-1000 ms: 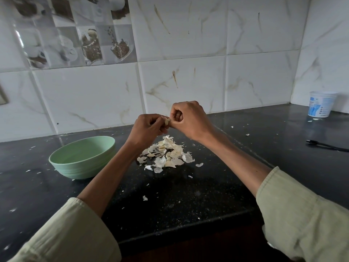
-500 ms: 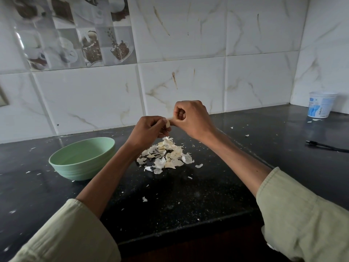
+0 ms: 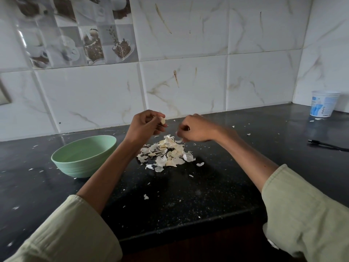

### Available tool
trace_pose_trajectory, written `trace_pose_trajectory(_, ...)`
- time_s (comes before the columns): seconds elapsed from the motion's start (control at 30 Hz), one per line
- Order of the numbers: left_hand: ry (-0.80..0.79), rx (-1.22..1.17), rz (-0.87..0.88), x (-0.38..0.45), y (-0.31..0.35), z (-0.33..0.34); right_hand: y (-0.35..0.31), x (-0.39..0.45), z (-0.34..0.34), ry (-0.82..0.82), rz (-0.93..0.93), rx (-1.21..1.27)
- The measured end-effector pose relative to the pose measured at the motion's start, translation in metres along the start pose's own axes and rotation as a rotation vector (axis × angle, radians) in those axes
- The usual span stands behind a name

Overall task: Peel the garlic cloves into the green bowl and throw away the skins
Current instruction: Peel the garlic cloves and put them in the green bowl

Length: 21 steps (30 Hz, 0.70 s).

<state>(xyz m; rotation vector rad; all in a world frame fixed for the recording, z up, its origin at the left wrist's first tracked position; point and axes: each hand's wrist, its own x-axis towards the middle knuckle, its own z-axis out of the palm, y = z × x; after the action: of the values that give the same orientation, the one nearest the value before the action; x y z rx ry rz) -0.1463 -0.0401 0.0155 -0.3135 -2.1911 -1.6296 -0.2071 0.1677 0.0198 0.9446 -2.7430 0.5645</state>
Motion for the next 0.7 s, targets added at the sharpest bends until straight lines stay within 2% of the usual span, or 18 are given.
trace_pose_trajectory(0.07,-0.008,-0.016,0.0,0.0,0.0,0.001,0.0,0.0,0.0,-0.011,-0.026,-0.004)
trace_pose_trajectory(0.2,0.005,-0.064,0.012,0.001,-0.001,0.0,-0.003,0.001,-0.002,0.071,-0.062,0.232)
trace_pose_trajectory(0.5,-0.031,-0.198,-0.024,0.002,-0.006,-0.001,-0.001,-0.001,-0.003,0.038,-0.06,0.203)
trace_pose_trajectory(0.7,-0.001,-0.18,0.003,0.003,-0.011,0.001,-0.01,-0.003,-0.008,0.196,-0.059,0.462)
